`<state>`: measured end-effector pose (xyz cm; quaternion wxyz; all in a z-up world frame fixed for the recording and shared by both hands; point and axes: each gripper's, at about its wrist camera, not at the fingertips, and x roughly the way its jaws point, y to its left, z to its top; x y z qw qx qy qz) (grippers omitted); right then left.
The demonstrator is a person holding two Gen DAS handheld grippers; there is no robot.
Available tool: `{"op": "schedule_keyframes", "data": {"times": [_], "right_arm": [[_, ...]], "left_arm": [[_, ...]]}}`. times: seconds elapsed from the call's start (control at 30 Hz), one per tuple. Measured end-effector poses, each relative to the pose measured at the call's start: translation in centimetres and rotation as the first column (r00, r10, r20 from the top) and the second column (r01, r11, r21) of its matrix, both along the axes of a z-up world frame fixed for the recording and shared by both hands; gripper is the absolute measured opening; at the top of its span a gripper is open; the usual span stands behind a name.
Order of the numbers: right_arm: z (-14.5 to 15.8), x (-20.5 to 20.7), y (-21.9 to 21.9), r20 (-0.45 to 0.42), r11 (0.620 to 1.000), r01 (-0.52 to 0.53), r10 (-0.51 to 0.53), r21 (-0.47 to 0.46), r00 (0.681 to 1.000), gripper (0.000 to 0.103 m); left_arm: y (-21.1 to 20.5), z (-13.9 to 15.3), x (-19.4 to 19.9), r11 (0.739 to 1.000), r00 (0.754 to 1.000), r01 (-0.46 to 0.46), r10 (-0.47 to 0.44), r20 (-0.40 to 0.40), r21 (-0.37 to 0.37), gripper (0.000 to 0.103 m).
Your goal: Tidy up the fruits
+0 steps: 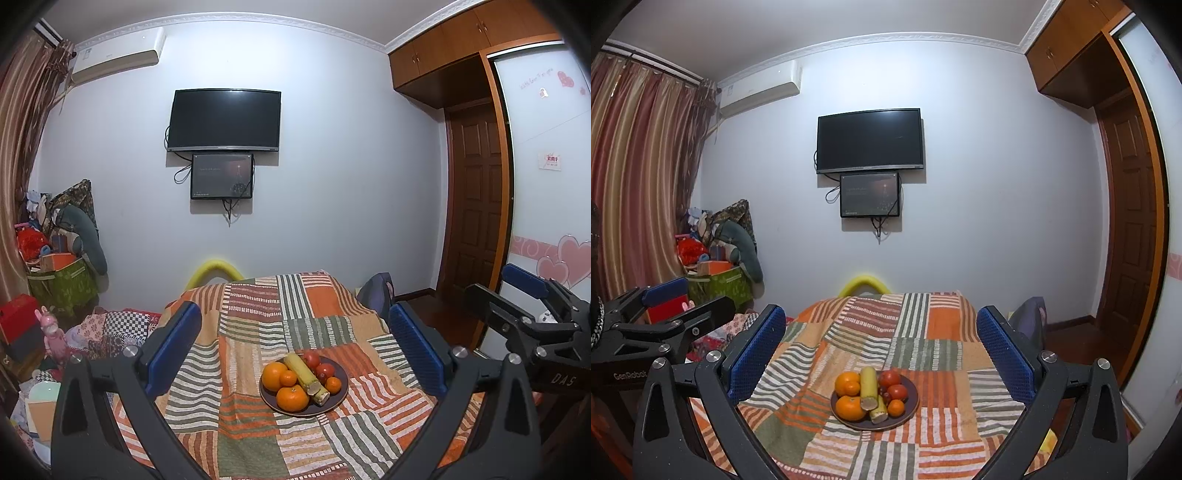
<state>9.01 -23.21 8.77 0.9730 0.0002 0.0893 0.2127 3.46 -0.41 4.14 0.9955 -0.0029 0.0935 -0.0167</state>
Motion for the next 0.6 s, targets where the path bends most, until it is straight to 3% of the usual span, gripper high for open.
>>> {"op": "schedule_keyframes", "data": {"times": [0.6], "right_arm": [[-0.29, -0.03, -0.02, -0.013, 1.000, -0.002, 0.002, -0.003, 1.000, 0.103]], "left_arm": [[-0.43, -0.21, 0.46, 1.000, 1.000, -0.002, 0.002, -0.010, 0.007, 0.103]]}}
